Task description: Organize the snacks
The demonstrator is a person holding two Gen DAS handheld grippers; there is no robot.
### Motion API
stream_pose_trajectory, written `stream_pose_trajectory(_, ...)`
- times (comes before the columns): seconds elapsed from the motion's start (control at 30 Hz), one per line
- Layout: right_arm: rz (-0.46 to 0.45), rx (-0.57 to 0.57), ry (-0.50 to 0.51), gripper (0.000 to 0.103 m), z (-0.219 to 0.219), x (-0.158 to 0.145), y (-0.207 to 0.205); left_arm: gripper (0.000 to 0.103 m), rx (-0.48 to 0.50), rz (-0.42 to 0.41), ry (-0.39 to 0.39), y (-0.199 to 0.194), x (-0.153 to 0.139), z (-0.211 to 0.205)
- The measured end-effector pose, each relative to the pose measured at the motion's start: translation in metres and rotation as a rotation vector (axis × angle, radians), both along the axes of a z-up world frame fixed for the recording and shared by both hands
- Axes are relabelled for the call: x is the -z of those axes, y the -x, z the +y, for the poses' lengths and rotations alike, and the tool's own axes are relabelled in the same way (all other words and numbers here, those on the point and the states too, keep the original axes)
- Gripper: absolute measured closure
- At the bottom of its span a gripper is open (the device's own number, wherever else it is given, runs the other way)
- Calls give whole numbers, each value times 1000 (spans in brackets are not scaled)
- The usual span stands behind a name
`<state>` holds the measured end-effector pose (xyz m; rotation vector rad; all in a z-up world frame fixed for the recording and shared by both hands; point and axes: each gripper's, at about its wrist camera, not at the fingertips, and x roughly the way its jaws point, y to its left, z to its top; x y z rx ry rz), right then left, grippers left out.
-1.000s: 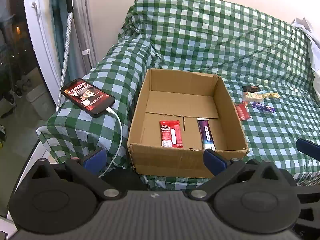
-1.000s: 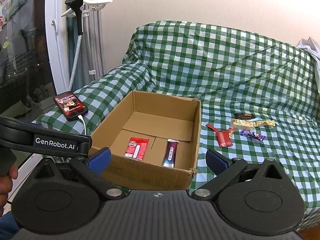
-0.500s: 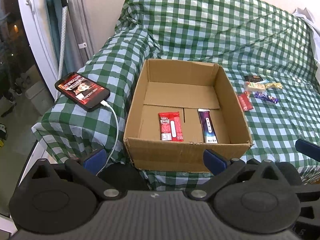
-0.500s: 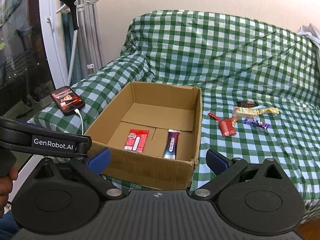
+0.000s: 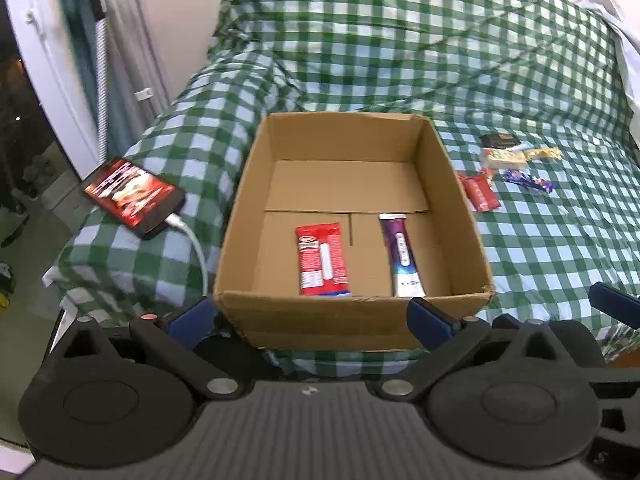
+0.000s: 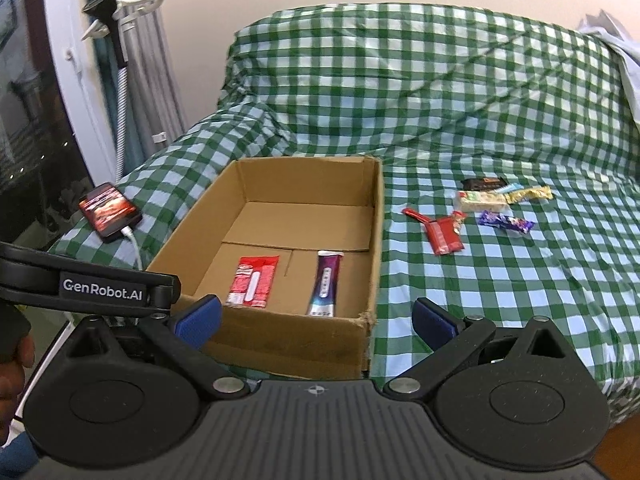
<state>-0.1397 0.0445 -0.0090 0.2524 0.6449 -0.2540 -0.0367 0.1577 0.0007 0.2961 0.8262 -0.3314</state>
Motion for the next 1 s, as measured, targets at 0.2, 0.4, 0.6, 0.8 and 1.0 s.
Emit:
stream_pose_trajectory(0.2,-15,62,-13,2,-32,4,1,0,52,8,-23,-8,-2,-38)
stream_pose_trajectory(0.4,-26,180,-19,2,-83,8,11,0,111,29,-43,-24,-4,-89)
stream_pose_trajectory(0.6,-5,307,35,2,-148,12,17,0,181,85,-32,-45,-2,-159)
stream_pose_trajectory(0.8,27,403,88,2,-219,27,6,0,271,164,-13,-74,7,-248)
stream_pose_trajectory(1.0,61,399,140,2,-286,54,-34,0,238,298,-43,-131,55,-335)
